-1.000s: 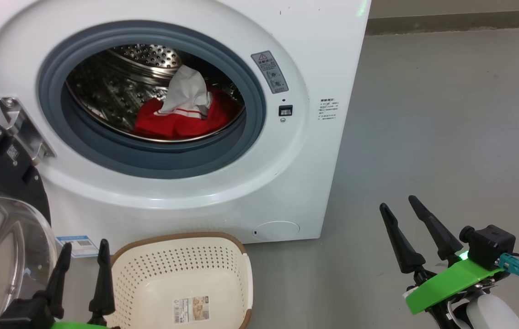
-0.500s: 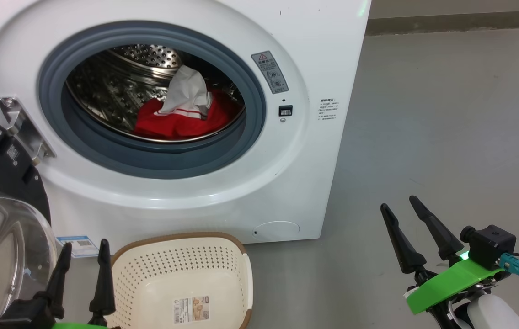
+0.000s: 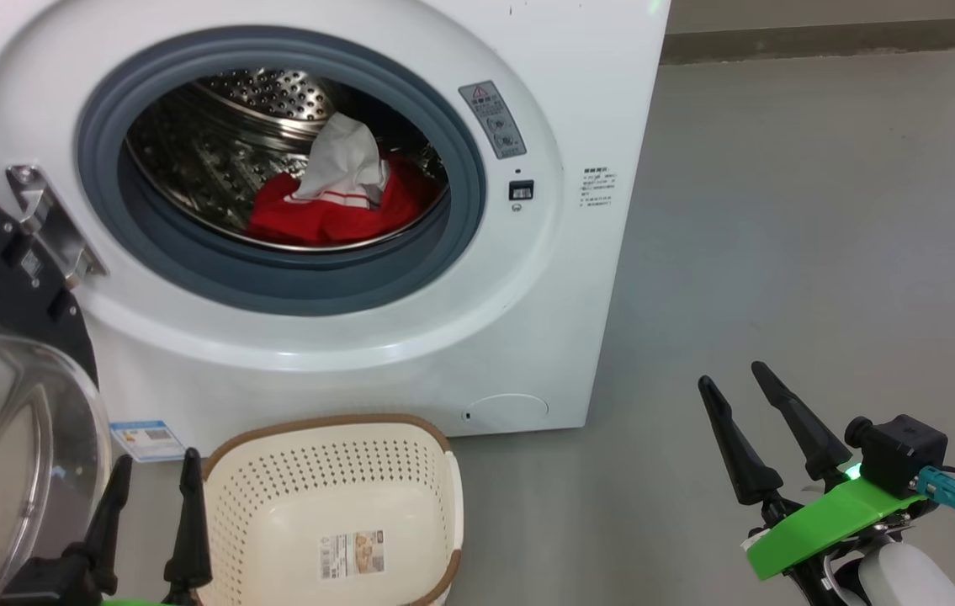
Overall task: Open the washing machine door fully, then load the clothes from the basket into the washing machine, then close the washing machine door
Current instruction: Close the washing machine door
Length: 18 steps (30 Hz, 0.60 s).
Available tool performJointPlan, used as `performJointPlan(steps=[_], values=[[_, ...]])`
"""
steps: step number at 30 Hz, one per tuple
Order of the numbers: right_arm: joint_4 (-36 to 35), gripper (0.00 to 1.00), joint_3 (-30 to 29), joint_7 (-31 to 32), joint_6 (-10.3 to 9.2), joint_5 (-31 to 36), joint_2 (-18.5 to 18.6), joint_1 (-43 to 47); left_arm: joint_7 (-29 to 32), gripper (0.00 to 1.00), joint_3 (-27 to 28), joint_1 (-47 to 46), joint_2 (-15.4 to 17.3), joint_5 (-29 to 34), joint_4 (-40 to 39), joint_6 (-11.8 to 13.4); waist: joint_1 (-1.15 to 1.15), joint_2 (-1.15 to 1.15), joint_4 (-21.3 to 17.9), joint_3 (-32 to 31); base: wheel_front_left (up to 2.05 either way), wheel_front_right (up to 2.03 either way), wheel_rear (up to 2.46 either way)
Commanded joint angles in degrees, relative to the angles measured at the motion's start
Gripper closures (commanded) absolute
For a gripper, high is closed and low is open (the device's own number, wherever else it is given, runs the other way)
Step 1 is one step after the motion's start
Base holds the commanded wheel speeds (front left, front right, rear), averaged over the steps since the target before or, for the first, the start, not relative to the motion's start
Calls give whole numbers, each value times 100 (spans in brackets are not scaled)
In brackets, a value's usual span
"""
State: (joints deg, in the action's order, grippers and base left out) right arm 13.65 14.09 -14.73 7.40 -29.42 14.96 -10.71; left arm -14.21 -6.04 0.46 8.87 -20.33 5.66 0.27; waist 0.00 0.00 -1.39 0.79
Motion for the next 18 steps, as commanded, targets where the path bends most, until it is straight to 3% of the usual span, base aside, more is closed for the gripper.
performJointPlan(steps=[1,9,18], values=[[-116,0,114,-27,9,-31,73,-71,-49,0,165,-74,124,0,-123,36,0,0,-1,-1,-166,166,0],[-98,0,136,-27,9,-40,80,-77,9,0,104,-79,141,-58,-74,19,0,0,-2,-15,-187,187,0],[-89,0,164,-27,9,-54,90,-71,19,0,78,-90,172,-70,-56,43,0,0,-9,-28,-82,82,0]])
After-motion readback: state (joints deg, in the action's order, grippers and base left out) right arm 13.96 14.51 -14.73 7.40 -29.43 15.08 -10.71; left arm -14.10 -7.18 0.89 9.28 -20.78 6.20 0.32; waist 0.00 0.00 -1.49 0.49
